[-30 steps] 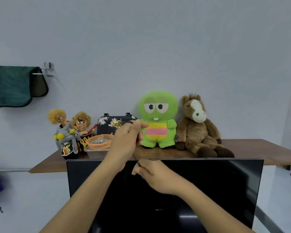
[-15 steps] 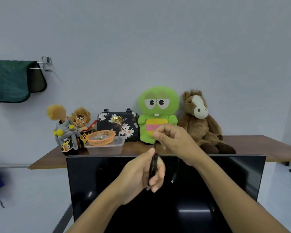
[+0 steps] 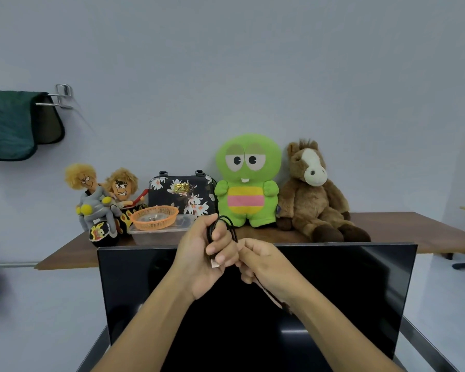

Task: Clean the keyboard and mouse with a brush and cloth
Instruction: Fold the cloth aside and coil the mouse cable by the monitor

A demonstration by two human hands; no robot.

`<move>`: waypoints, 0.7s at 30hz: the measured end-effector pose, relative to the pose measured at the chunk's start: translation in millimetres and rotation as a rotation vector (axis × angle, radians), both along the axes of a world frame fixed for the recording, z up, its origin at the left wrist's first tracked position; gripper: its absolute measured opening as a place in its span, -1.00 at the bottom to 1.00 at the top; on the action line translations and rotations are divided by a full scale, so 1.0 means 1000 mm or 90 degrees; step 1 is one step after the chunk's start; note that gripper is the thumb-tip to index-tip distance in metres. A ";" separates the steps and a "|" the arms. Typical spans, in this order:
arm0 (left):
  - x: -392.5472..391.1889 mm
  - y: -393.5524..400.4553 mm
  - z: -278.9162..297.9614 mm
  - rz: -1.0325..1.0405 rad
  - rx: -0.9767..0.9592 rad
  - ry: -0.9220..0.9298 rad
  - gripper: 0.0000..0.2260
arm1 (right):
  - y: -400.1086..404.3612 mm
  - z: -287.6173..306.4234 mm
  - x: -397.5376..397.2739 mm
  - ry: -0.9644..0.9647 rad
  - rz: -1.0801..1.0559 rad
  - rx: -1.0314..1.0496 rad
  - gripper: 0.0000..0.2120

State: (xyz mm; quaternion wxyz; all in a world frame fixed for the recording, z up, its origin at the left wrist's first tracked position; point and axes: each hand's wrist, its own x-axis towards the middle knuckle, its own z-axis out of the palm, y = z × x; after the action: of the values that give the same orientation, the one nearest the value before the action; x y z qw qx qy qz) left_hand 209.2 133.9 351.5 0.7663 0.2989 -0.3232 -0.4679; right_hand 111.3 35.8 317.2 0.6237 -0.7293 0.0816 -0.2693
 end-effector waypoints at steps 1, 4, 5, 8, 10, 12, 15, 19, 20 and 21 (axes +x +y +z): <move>-0.001 -0.001 -0.001 0.024 0.024 -0.020 -0.66 | 0.000 -0.001 0.001 0.025 -0.020 -0.022 -0.75; 0.003 0.002 -0.005 0.117 0.097 -0.130 -0.71 | -0.006 0.000 -0.001 0.091 -0.167 -0.261 -0.75; 0.006 0.004 -0.005 0.139 0.126 -0.171 -0.73 | -0.008 0.001 -0.004 0.091 -0.213 -0.358 -0.74; 0.016 0.014 0.001 0.136 0.240 -0.346 -0.64 | -0.013 0.009 -0.013 0.112 -0.250 -0.552 -0.79; 0.015 0.017 0.007 0.119 0.306 -0.504 -0.54 | -0.014 0.012 -0.014 0.151 -0.251 -0.619 -0.80; 0.009 0.016 0.009 0.144 0.345 -0.651 -0.47 | -0.011 0.014 -0.012 0.161 -0.261 -0.648 -0.81; 0.005 0.011 0.004 0.195 0.340 -0.693 -0.59 | -0.008 0.018 -0.010 0.145 -0.250 -0.653 -0.85; 0.003 0.008 -0.011 0.228 0.241 -0.420 -0.66 | -0.014 0.021 -0.016 0.079 -0.211 -0.546 -0.86; 0.002 0.008 -0.014 0.248 0.242 -0.402 -0.64 | -0.016 0.019 -0.017 0.074 -0.204 -0.527 -0.86; 0.001 0.007 -0.017 0.252 0.240 -0.385 -0.62 | -0.017 0.015 -0.018 0.073 -0.197 -0.509 -0.86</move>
State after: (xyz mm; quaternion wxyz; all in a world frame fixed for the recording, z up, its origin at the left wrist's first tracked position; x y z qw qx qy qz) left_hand 209.7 140.7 334.6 0.6436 0.6150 -0.3787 -0.2532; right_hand 93.6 19.2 332.7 0.2386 -0.9066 0.1136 -0.3290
